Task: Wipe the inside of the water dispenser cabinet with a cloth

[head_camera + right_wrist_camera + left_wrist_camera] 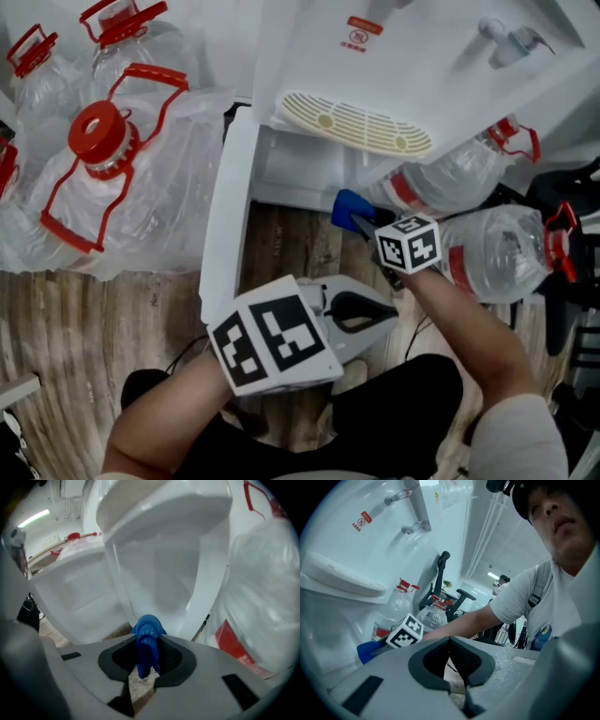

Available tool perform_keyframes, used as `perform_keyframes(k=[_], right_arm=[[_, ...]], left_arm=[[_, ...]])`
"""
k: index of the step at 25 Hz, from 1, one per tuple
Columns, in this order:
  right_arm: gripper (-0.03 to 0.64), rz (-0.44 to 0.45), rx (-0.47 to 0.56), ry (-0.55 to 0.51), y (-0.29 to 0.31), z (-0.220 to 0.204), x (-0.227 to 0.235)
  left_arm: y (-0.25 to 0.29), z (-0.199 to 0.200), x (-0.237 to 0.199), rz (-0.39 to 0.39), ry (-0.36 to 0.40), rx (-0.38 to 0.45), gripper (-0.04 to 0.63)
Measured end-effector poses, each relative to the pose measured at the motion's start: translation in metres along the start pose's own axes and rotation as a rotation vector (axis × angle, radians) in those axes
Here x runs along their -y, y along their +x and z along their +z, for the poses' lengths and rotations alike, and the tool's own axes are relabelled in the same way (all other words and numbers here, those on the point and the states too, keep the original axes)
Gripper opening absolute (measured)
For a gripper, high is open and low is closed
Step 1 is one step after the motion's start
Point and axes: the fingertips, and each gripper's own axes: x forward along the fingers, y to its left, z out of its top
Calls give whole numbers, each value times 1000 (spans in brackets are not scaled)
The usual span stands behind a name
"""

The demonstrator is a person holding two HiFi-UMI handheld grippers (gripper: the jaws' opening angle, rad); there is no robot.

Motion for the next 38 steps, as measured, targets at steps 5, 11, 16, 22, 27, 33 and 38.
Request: perform_keyframes(k=[5, 11, 16, 22, 27, 33, 38], right_arm=[[84, 81, 121, -42, -85, 67, -37], [84, 148, 321, 47, -155, 108, -83], [86, 212, 285, -65, -154, 79, -96], [84, 262, 285, -91, -147, 81, -98], [84, 277, 289, -86, -148, 80, -98], [84, 280, 290, -101, -150, 82, -103], [84, 284, 298, -117, -149, 88, -109]], left_arm=[[-10, -1, -5, 28, 11, 7, 3], [-25, -4, -5, 37, -41, 49, 2], [-22, 2, -14, 72, -29, 67, 3], [-20, 6, -24, 136, -49, 92, 2], [-17, 4, -23, 138, -42, 88, 3], [-21, 4, -26, 147, -52, 87, 3], [-21, 2, -27, 150, -59, 83, 3]])
